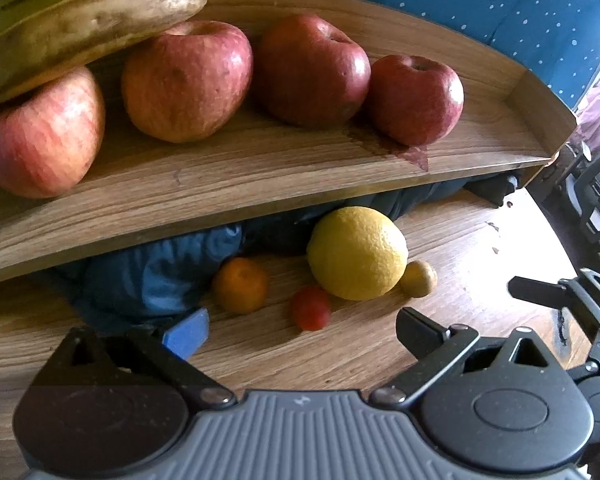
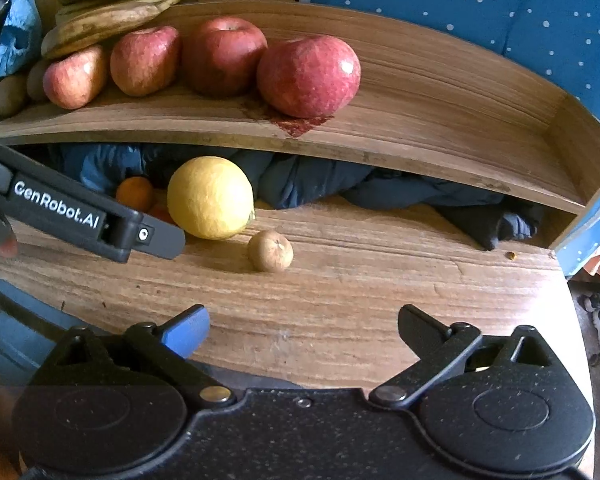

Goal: Organize fruits
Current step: 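Move the left tool to the cherry tomato under the shelf while the right tool reaches the small brown fruit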

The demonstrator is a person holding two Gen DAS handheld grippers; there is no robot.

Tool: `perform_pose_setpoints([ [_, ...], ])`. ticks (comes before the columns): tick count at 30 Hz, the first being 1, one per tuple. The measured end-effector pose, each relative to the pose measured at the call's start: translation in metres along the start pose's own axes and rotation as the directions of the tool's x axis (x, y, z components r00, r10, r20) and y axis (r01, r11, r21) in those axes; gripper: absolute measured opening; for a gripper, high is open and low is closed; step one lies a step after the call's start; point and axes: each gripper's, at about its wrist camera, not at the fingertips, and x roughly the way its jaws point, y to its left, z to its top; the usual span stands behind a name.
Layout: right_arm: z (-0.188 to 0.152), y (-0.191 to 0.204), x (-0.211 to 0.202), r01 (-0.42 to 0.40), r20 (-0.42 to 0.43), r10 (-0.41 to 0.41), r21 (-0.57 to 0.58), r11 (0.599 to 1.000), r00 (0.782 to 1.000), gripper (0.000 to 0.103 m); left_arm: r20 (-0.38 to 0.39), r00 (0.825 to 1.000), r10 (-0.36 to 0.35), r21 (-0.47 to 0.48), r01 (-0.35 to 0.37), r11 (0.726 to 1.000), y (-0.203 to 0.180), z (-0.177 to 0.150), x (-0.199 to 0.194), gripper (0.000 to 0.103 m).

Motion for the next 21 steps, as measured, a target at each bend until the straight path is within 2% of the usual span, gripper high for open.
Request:
perform_pose_setpoints([
  [14, 0.013, 0.002, 0.02, -0.062, 0.014, 0.063, -0.019, 0.998, 0.998, 0.073, 0.012, 0.999, -0.03, -0.012, 0.03, 0.999, 0.007, -0.001, -0.006, 0.081],
  [21, 0.015, 0.005, 0.027, -0.079, 0.012, 0.079, -0.024, 0.997, 0.997, 0.064, 0.015, 0.998, -0.056, -0.016, 0.057, 0.998, 0.005, -0.002, -0.01, 0.079],
])
